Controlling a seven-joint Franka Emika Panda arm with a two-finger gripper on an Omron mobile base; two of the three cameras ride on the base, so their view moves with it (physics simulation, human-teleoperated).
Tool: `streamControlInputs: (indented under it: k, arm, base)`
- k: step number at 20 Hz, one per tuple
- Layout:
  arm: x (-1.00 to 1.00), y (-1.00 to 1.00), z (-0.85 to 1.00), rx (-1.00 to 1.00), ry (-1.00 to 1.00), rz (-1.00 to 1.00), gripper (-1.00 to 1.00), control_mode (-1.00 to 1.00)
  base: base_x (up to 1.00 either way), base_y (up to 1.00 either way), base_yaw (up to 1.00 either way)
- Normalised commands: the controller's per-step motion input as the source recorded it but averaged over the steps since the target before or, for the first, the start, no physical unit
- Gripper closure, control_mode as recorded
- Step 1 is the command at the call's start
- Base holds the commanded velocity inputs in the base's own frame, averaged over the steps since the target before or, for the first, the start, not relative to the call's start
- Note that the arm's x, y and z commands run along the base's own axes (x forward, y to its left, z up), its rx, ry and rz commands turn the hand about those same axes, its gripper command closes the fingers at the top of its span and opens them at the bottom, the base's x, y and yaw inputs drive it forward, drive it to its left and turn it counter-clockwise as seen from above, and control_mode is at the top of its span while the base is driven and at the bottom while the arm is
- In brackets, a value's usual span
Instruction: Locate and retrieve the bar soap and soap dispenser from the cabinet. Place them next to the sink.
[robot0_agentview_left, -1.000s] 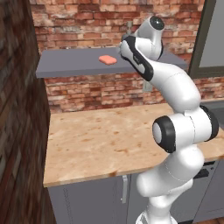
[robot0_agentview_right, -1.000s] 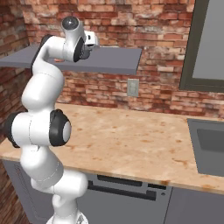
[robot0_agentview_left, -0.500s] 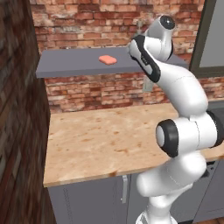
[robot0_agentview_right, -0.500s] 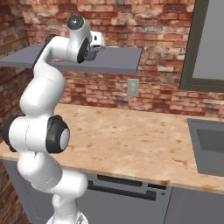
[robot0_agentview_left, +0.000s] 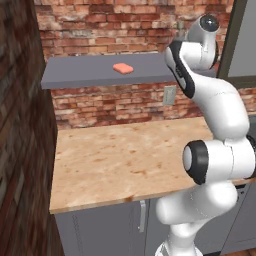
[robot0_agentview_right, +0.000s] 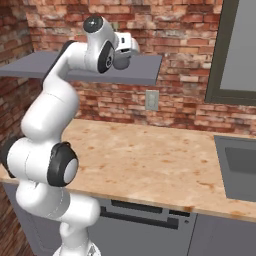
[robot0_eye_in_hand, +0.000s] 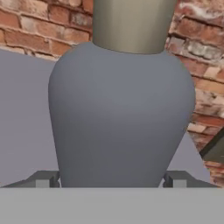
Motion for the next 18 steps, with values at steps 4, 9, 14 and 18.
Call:
streamControlInputs:
  k: [4,9,14,18]
  arm:
    - [-0.18,-0.86,0.44,-0.06,0.0,-0.07,1.0,-1.0]
    - [-0.15,-0.9,0.11,0.0,0.02,-0.15,1.0,-1.0]
    - [-0.44,-0.72,-0.04,0.01,0.0,-0.15,1.0,-1.0]
    - [-0.59,-0.66,-0.12,0.0,0.0,-0.13,1.0,-1.0]
  base:
    - [0.0,0.0,0.0]
    - [0.0,0.0,0.0]
    - [0.0,0.0,0.0]
    - [0.0,0.0,0.0]
